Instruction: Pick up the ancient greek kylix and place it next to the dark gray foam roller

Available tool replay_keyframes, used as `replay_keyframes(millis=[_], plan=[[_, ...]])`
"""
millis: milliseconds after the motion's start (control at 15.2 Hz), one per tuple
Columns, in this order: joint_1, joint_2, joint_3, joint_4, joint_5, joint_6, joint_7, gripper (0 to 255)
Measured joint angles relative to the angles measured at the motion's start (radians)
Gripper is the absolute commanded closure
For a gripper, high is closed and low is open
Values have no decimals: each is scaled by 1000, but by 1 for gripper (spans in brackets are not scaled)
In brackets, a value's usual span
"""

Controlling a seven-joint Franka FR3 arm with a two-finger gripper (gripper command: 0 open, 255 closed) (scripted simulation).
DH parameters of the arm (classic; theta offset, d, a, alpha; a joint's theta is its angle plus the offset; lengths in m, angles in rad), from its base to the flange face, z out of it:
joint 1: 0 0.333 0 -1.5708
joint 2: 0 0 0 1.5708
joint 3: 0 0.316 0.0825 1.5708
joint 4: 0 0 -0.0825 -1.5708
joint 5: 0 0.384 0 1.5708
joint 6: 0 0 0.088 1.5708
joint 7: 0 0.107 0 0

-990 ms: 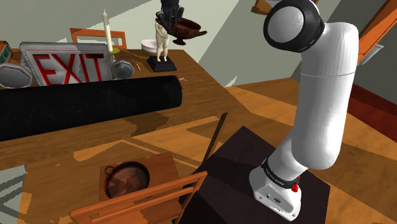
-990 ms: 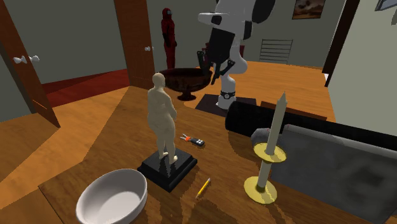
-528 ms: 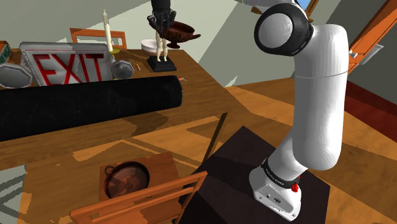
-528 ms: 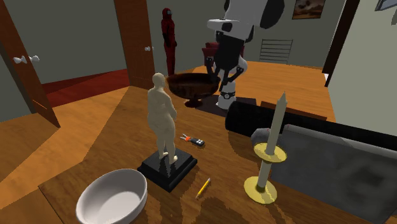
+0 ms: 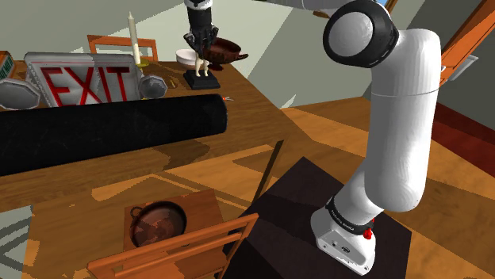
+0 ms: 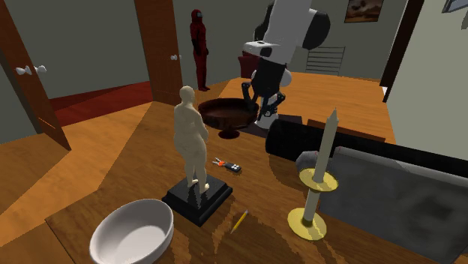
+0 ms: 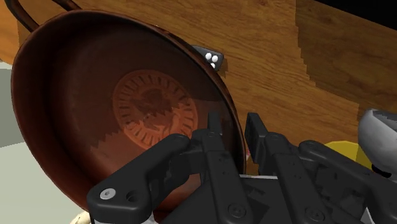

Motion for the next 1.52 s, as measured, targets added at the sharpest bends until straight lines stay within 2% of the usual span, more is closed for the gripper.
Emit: replay_keyframes(millis=[528, 1518], plan=[[-5, -4, -1, -116, -6, 109, 26, 255], [-7, 32, -5, -258, -23, 281, 74, 255]])
